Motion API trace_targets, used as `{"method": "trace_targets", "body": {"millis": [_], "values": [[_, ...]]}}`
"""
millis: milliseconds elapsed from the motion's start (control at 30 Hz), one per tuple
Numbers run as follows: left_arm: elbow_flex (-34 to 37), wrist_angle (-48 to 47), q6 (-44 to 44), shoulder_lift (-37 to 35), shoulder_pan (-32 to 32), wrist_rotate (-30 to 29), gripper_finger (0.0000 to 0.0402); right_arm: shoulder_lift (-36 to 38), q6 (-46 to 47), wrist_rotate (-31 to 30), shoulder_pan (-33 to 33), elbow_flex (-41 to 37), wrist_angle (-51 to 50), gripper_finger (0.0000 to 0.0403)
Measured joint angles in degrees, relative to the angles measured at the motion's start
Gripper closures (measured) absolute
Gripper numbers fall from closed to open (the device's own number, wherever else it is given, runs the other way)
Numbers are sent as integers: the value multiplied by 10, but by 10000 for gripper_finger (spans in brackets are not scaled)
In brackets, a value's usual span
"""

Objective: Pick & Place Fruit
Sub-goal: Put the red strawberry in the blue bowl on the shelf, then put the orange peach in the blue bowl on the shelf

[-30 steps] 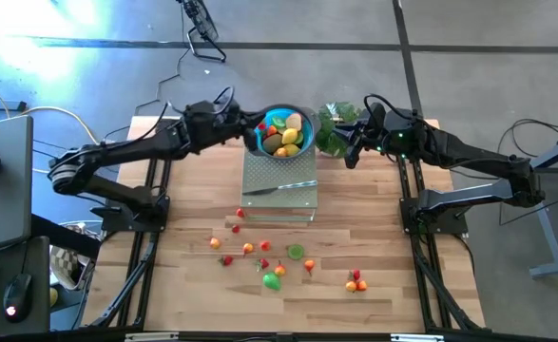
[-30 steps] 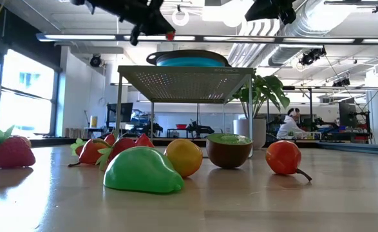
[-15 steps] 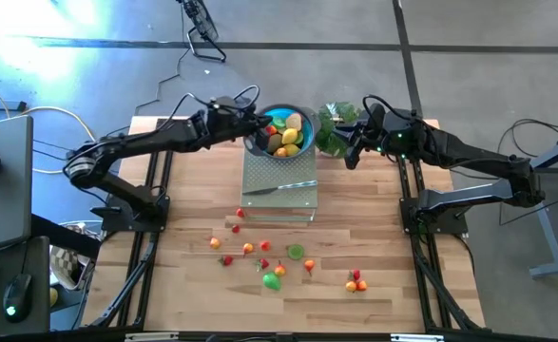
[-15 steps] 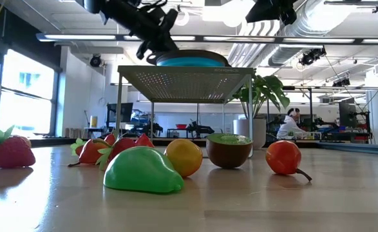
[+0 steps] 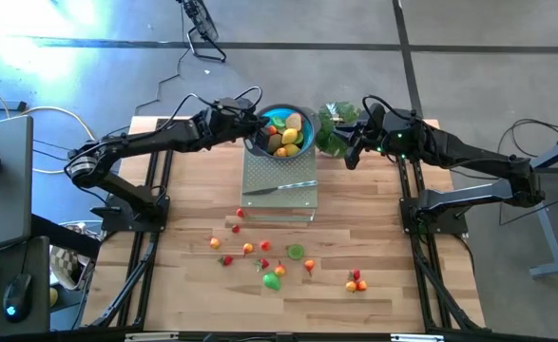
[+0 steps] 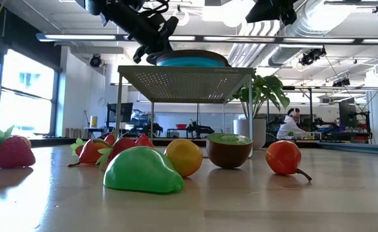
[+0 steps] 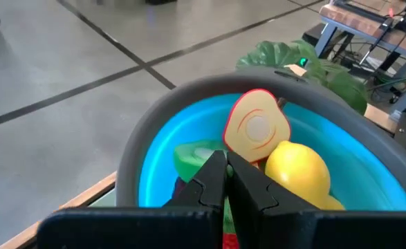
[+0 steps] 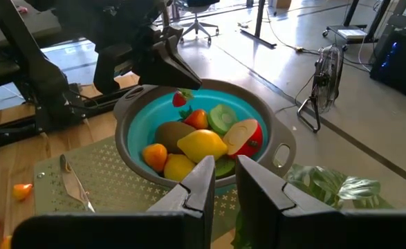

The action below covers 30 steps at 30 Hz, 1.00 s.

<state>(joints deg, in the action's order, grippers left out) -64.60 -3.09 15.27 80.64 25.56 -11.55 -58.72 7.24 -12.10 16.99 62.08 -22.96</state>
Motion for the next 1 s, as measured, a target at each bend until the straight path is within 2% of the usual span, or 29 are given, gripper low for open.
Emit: {"method": "trace_targets", "body": {"millis": [400, 600, 733, 900, 1000], "values": [[0, -1, 0, -5, -1, -1, 298, 0, 0, 0, 0, 0, -2, 350], [0, -1, 21, -37, -1, 0, 293, 0, 0, 0, 0, 0, -4, 350], [0, -8, 22, -66, -1, 24, 293, 0, 0, 0, 0, 0, -4, 350], [0, -65, 43, -107, -6, 73, 293, 0, 0, 1, 0, 0, -4, 350], [0, -99, 47, -135, -28, 80, 293, 0, 0, 2, 0, 0, -4, 350]]}}
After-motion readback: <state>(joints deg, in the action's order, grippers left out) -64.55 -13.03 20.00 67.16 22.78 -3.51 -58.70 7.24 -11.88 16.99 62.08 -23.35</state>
